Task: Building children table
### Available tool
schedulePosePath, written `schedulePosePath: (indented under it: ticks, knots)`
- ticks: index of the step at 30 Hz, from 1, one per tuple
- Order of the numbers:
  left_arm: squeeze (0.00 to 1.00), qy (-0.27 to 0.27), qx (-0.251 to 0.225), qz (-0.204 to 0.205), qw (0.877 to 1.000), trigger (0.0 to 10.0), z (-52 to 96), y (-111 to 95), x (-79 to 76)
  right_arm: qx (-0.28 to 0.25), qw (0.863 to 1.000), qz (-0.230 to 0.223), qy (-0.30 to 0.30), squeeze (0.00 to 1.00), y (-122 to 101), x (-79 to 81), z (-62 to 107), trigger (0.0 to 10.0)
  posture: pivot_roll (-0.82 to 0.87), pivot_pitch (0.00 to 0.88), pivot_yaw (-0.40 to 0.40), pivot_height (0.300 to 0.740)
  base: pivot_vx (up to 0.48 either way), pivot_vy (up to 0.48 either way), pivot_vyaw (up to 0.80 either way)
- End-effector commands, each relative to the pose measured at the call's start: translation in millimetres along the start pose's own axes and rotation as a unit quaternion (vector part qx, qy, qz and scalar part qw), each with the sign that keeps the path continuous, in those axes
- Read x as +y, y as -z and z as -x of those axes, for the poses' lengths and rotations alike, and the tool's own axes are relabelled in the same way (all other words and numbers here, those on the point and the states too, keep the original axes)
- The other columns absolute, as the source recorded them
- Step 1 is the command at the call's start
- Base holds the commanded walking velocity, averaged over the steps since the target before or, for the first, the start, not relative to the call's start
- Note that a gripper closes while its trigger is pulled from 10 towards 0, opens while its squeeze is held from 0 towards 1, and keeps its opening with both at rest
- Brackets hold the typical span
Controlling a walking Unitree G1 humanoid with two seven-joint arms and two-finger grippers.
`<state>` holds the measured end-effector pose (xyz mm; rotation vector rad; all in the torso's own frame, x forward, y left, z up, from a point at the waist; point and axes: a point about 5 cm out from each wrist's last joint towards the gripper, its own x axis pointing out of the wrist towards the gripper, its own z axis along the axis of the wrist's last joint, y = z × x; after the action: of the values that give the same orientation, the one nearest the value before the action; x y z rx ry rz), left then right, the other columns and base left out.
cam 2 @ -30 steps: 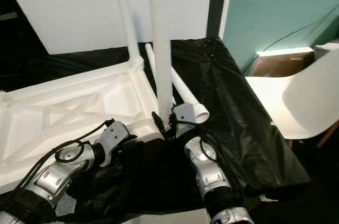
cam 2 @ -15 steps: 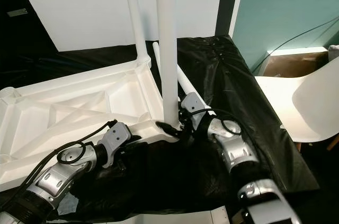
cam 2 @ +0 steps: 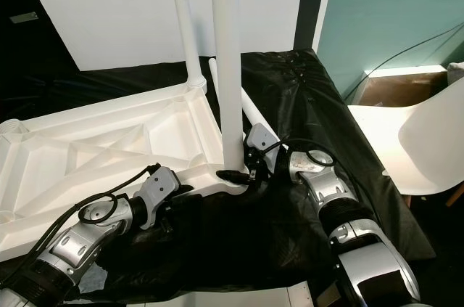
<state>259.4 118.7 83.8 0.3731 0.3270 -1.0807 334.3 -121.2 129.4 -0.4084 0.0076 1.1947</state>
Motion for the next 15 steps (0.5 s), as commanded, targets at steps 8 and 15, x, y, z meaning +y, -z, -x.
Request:
schedulePosePath:
  ticks: [8, 15]
  knots:
    - [0.0, 0.179, 0.06, 0.04, 0.981, 10.0, -2.0, 32, -42.7, -0.028, 0.962, -0.075, 0.26, 0.0, 18, 2.0, 6.9, 0.0, -0.01, 0.0, 0.02, 0.74, 0.0, 0.0, 0.0]
    - [0.0, 0.178, 0.064, 0.041, 0.981, 10.0, 0.6, 34, -42.6, -0.08, 0.915, -0.091, 0.384, 0.0, 9, 33.6, 1.0, 0.0, -0.01, 0.0, 0.024, 0.74, 0.0, 0.0, 0.0]
